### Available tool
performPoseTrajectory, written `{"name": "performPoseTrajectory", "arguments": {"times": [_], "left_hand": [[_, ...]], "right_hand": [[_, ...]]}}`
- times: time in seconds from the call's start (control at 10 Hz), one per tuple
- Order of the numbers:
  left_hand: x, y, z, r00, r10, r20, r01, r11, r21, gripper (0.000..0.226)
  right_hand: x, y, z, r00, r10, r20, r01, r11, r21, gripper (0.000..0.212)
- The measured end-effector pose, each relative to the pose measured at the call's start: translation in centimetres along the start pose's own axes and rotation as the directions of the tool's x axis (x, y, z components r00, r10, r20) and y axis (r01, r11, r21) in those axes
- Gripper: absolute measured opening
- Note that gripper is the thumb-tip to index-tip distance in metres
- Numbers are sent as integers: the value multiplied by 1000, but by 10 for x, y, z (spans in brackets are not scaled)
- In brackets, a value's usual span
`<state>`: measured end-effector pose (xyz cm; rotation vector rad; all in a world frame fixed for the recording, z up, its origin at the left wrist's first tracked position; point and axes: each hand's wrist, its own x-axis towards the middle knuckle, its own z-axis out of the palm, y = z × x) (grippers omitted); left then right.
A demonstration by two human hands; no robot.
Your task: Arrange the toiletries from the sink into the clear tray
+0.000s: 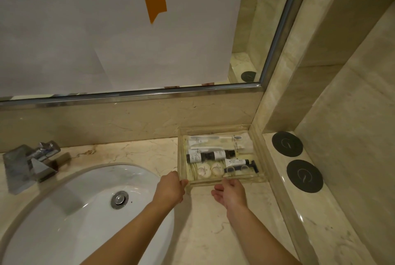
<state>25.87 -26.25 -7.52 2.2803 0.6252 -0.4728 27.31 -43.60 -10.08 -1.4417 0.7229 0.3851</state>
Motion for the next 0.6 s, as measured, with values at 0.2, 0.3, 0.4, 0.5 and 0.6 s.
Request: {"name": "performPoseTrajectory", "arguments": {"times": [0.2, 0.3, 0.4, 0.5, 0.6], "left_hand": [[5, -2, -2, 1000, 12, 18, -12, 1000, -4, 17], [4, -3, -2, 1000, 22, 0, -22, 1000, 17, 23], [-4, -7, -4, 996, 44, -77, -39, 997, 70, 34], [-13, -11, -13, 992, 45, -116, -42, 999, 25, 36], [-34, -22, -22, 989, 74, -126, -84, 994, -74, 33]], "right_hand": [[-6, 17, -9, 996, -85, 23, 87, 991, -104, 9], [-16, 22, -12, 995, -99, 15, 101, 981, -165, 22], [-27, 25, -18, 990, -140, -11, 135, 971, -197, 27], [-40, 21, -29, 984, -173, -34, 160, 958, -238, 28], [-61, 18, -46, 963, -259, -77, 241, 952, -190, 28]]}}
